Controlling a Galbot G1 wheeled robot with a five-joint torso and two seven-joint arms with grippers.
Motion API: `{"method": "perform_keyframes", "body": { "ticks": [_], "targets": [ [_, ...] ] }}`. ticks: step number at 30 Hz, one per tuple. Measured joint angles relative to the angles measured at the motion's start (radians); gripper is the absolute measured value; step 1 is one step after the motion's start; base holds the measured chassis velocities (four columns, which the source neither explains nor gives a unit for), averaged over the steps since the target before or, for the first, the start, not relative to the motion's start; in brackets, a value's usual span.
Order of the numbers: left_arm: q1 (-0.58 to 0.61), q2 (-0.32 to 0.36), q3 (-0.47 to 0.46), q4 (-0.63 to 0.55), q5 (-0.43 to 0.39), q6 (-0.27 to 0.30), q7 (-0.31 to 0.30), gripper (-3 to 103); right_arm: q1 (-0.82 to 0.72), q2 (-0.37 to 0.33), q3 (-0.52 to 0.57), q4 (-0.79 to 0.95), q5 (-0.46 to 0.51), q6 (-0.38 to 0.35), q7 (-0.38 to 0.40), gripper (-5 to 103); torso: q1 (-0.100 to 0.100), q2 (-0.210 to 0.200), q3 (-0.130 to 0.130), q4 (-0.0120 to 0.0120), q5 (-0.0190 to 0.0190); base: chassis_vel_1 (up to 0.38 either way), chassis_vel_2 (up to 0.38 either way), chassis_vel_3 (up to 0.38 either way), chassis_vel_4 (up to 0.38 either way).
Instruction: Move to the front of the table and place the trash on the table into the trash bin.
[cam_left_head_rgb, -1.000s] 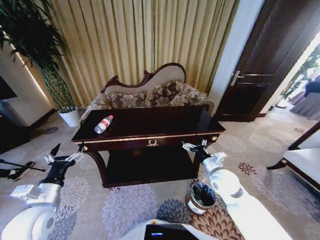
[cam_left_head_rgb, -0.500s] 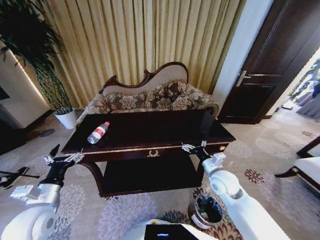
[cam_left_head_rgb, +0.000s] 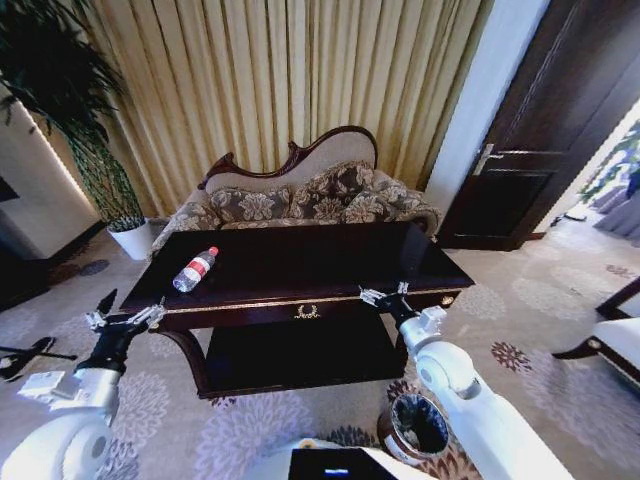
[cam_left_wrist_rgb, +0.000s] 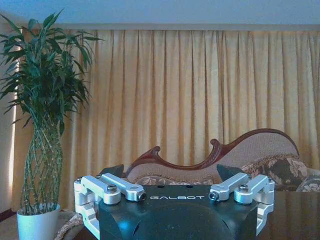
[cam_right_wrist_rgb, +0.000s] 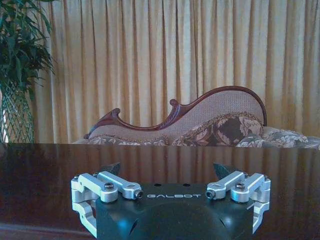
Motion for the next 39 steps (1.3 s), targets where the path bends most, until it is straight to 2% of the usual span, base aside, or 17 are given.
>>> {"method": "perform_keyframes", "body": {
  "ticks": [14, 18, 20, 21, 23, 24, 26, 35, 36, 37, 39],
  "targets": [
    [0.004, -0.01, 0.003, -0.006, 0.005, -0.002, 0.001, 100, -0.003, 0.007, 0.008, -0.003, -0.005, 0.001, 0.0, 100, 0.001, 0.0, 0.0, -0.0001, -0.0001, -0.082, 0.093, 0.087, -0.088],
    [0.01, -0.005, -0.004, -0.014, -0.022, 0.008, -0.005, 100, -0.001, 0.01, 0.01, -0.007, -0.004, 0.002, 0.0, 100, 0.0, 0.0, 0.0, -0.0001, 0.0, 0.0, 0.0, 0.0, 0.0],
    [0.013, 0.019, -0.028, -0.044, -0.12, 0.114, -0.07, 100, 0.004, 0.012, 0.012, -0.015, -0.003, 0.002, 0.0, 100, 0.0, 0.0, 0.0, 0.0001, 0.0002, 0.0, 0.0, 0.0, 0.0],
    [0.013, 0.019, -0.028, -0.044, -0.12, 0.114, -0.07, 100, 0.004, 0.012, 0.012, -0.015, -0.003, 0.002, 0.0, 100, 0.0, 0.0, 0.0, 0.0001, 0.0002, 0.0, 0.0, 0.0, 0.0],
    [0.003, 0.068, -0.06, -0.035, -0.194, 0.185, -0.097, 100, 0.006, 0.015, 0.018, -0.027, -0.002, 0.003, 0.0, 100, 0.0, 0.0, 0.0, 0.0001, 0.0001, 0.0, 0.0, 0.0, 0.0],
    [0.003, 0.068, -0.06, -0.035, -0.194, 0.185, -0.097, 100, 0.006, 0.015, 0.018, -0.027, -0.002, 0.003, 0.0, 100, 0.0, 0.0, 0.0, 0.0001, 0.0001, 0.0, 0.0, 0.0, 0.0],
    [-0.024, 0.124, -0.072, -0.006, -0.239, 0.236, -0.115, 100, 0.006, 0.022, 0.032, -0.036, 0.002, 0.004, 0.0, 100, 0.0, 0.0, 0.0, -0.0001, -0.0001, 0.0, 0.0, 0.0, 0.0],
    [-0.119, 0.234, -0.001, 0.039, -0.253, 0.307, -0.175, 100, -0.011, 0.029, 0.091, -0.04, 0.017, 0.004, 0.0, 100, 0.0, 0.0, 0.0, -0.0002, -0.0001, 0.0, 0.0, 0.0, 0.0],
    [-0.143, 0.262, 0.014, 0.038, -0.261, 0.359, -0.208, 100, -0.016, 0.03, 0.106, -0.04, 0.021, 0.005, 0.0, 100, 0.0, 0.0, 0.0, -0.0001, 0.0, 0.0, 0.0, 0.0, 0.0],
    [-0.143, 0.262, 0.014, 0.038, -0.261, 0.359, -0.208, 100, -0.016, 0.03, 0.106, -0.04, 0.021, 0.005, 0.0, 100, 0.0, 0.0, 0.0, -0.0001, 0.0, 0.0, 0.0, 0.0, 0.0],
    [-0.166, 0.292, 0.027, 0.033, -0.278, 0.435, -0.249, 100, -0.02, 0.031, 0.122, -0.04, 0.025, 0.006, 0.0, 100, 0.0, 0.0, 0.0, -0.0001, 0.0, 0.0, 0.0, 0.0, 0.0]
  ]
}}
